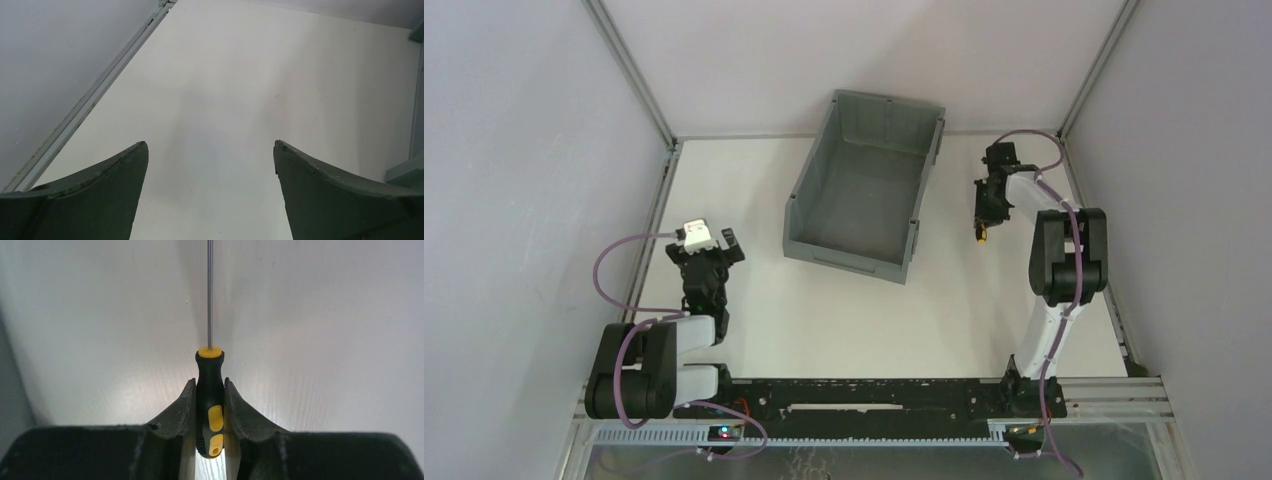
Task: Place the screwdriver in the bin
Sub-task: Pick up the screwdriver from the center of the board, then place the screwdriver in the bin.
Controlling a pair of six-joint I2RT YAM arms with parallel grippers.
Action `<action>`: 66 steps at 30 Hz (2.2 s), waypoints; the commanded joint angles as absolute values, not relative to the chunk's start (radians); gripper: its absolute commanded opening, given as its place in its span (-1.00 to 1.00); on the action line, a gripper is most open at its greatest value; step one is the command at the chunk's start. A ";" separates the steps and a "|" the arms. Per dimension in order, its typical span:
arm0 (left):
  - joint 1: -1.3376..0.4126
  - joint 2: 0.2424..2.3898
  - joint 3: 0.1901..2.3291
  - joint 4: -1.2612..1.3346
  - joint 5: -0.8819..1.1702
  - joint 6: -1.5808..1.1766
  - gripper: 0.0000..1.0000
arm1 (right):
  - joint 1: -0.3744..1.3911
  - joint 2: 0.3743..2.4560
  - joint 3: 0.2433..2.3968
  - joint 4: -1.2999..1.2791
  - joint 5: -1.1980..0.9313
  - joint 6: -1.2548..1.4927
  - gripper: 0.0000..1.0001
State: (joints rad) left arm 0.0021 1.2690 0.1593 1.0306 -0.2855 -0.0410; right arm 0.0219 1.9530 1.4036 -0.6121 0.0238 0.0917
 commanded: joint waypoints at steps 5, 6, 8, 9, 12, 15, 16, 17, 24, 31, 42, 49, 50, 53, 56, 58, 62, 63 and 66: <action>-0.003 1.261 0.192 1.061 -0.298 -0.017 1.00 | 0.019 1.738 1.560 -0.742 0.012 0.084 -0.69; -0.003 1.261 0.193 1.061 -0.298 -0.017 0.99 | 0.018 1.727 1.586 -0.767 0.011 0.084 -0.69; -0.003 1.260 0.192 1.061 -0.298 -0.017 1.00 | 0.019 1.703 1.634 -0.815 0.010 0.087 -0.68; -0.003 1.260 0.193 1.062 -0.298 -0.017 1.00 | 0.018 1.693 1.660 -0.830 0.011 0.088 -0.67; -0.003 1.261 0.192 1.061 -0.298 -0.017 1.00 | 0.018 1.660 1.731 -0.885 0.011 0.089 -0.67; -0.003 1.261 0.192 1.061 -0.298 -0.017 1.00 | 0.019 1.626 1.796 -0.925 0.016 0.086 -0.66; -0.003 1.261 0.192 1.060 -0.298 -0.017 1.00 | 0.018 1.618 1.820 -0.940 0.020 0.085 -0.65; -0.003 1.261 0.192 1.061 -0.298 -0.017 1.00 | 0.018 1.609 1.843 -0.952 0.024 0.085 -0.65; -0.003 1.261 0.192 1.061 -0.298 -0.017 1.00 | 0.019 1.544 1.968 -1.001 0.014 0.113 -0.65; -0.003 1.261 0.192 1.062 -0.298 -0.017 0.99 | 0.022 1.518 2.004 -1.019 0.011 0.129 -0.67; -0.003 1.261 0.192 1.062 -0.298 -0.017 1.00 | 0.164 1.560 2.005 -0.995 0.043 0.182 -0.67; -0.003 1.261 0.193 1.062 -0.298 -0.017 1.00 | 0.356 1.672 2.112 -0.970 0.102 0.251 -0.69; -0.003 1.261 0.192 1.062 -0.298 -0.017 1.00 | 0.379 1.696 2.143 -0.973 0.109 0.257 -0.69; -0.003 1.261 0.192 1.061 -0.298 -0.017 1.00 | 0.435 1.773 2.230 -0.981 0.107 0.282 -0.70; -0.003 1.261 0.192 1.062 -0.298 -0.017 1.00 | 0.479 1.830 2.299 -0.972 0.094 0.302 -0.72; -0.003 1.261 0.192 1.061 -0.298 -0.017 1.00 | 0.500 1.859 2.335 -0.962 0.092 0.315 -0.72; -0.003 1.261 0.192 1.061 -0.298 -0.017 1.00 | 0.535 1.888 2.346 -0.901 0.092 0.339 -0.74; -0.003 1.261 0.192 1.061 -0.298 -0.017 0.99 | 0.542 1.897 2.344 -0.889 0.094 0.340 -0.74; -0.003 1.261 0.193 1.061 -0.298 -0.017 1.00 | 0.548 1.919 2.344 -0.868 0.097 0.345 -0.74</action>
State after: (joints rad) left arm 0.0021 1.2690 0.1593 1.0302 -0.2855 -0.0410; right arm 0.5346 1.9015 2.3005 -0.9463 0.0814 0.3080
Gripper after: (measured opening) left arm 0.996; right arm 0.261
